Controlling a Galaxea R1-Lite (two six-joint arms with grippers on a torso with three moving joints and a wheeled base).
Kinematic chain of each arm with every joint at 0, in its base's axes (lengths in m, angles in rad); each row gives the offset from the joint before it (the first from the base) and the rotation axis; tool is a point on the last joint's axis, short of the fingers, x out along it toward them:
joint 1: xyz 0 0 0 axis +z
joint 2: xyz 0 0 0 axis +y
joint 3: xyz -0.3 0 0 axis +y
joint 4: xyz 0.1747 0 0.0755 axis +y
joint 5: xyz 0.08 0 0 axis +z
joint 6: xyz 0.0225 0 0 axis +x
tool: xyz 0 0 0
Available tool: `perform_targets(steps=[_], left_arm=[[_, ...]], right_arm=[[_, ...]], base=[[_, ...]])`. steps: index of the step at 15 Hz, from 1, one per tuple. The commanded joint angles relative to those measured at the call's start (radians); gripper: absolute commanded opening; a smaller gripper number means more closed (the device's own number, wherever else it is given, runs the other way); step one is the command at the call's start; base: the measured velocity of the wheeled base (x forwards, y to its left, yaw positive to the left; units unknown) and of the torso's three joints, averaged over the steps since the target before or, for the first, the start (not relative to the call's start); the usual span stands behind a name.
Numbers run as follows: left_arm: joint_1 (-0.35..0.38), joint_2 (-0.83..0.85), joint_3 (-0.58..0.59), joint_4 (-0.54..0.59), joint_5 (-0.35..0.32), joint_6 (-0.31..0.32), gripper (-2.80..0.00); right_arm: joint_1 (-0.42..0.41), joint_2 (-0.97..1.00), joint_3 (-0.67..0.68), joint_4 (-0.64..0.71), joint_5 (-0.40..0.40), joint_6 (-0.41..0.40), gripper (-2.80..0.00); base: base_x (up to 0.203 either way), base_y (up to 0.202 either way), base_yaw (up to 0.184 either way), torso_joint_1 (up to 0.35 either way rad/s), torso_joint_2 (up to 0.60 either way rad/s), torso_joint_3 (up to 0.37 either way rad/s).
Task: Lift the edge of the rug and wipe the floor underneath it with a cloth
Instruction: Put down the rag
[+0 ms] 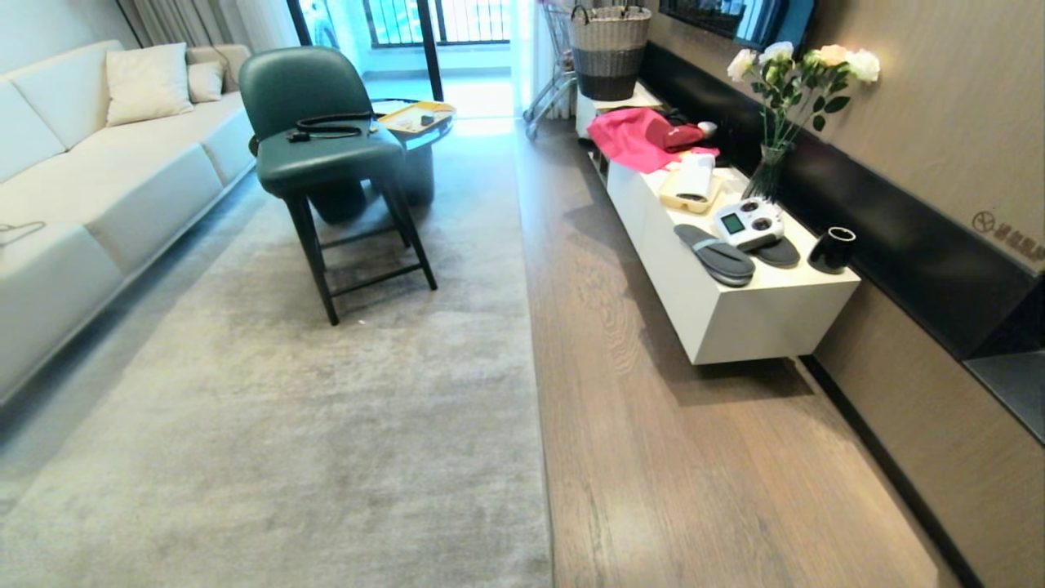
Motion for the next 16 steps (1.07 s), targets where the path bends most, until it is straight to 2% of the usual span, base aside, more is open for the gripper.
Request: perform_targets(steps=[1,8,16], left_arm=[[0.0,0.0,0.0,0.0,0.0,0.0,-2.8],[0.0,0.0,0.0,0.0,0.0,0.0,-2.8],[0.0,0.0,0.0,0.0,0.0,0.0,-2.8]], right_arm=[[0.0,0.001,0.0,0.001,0.001,0.0,-2.8],[0.0,0.001,0.0,0.001,0.001,0.0,-2.8],[0.0,0.001,0.0,0.001,0.001,0.0,-2.8]], base=[[0.0,0.0,0.0,0.034,-0.45,-0.389],[0.0,0.0,0.0,0.118,-0.48,-0.37],[0.0,0.0,0.0,0.181,-0.54,-0.361]])
